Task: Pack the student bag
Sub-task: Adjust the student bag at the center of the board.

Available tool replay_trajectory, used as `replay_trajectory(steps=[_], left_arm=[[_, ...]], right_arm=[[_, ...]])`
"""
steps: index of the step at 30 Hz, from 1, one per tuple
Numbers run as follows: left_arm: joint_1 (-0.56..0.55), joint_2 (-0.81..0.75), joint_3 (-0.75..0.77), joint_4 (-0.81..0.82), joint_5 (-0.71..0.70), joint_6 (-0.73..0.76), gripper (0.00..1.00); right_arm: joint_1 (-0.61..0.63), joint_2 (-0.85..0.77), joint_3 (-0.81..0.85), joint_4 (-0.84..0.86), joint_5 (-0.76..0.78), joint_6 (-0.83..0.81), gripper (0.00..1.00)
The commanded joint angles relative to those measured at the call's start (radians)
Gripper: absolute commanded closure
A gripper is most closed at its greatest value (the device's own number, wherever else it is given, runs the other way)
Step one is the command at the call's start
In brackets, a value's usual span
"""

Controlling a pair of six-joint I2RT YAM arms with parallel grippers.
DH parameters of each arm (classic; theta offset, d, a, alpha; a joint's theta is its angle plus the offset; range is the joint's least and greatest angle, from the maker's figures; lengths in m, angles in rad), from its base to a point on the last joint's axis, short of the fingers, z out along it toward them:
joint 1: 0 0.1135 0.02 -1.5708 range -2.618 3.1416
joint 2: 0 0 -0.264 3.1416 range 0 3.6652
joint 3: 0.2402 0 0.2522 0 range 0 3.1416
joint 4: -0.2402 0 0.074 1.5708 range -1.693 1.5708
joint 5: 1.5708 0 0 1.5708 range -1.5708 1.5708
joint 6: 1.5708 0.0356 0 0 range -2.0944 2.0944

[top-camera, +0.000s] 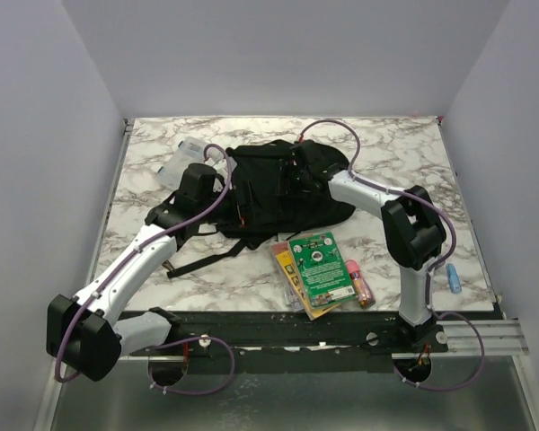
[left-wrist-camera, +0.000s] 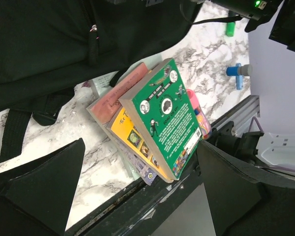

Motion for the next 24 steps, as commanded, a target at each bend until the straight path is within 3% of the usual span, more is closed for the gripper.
replay_trajectory(steps=[1, 4, 5, 11, 13, 14, 18, 24], left_arm=[[-0.004, 0.073, 0.032, 0.002, -0.046, -0.011, 0.02], [-0.005, 0.141, 0.073, 0.004, -0.064, -0.016, 0.03], [-0.006, 0.165, 0.09, 0.006, -0.071, -0.018, 0.03], [-0.008, 0.366, 0.227, 0.022, -0.131, -0.017, 0.06], [-0.009, 0.455, 0.292, 0.022, -0.137, -0.011, 0.1], [-0.011, 0.501, 0.335, 0.019, -0.146, -0.007, 0.13], [-0.038, 0.668, 0.5, -0.031, -0.259, 0.017, 0.23], [-0.072, 0.877, 0.692, -0.128, -0.348, 0.003, 0.29]], right_arm=[[-0.011, 0.072, 0.062, 0.021, 0.063, 0.006, 0.39], [-0.026, 0.054, 0.017, 0.02, 0.079, 0.019, 0.74], [-0.026, 0.023, -0.026, 0.06, 0.078, 0.019, 0.78], [-0.047, -0.063, -0.18, 0.188, -0.005, 0.021, 0.75], [-0.058, -0.065, -0.202, 0.205, -0.02, 0.031, 0.98], [-0.06, -0.071, -0.219, 0.224, -0.02, 0.036, 0.99], [-0.08, -0.094, -0.287, 0.336, -0.152, 0.047, 0.99], [-0.1, -0.141, -0.381, 0.473, -0.254, 0.103, 0.99]])
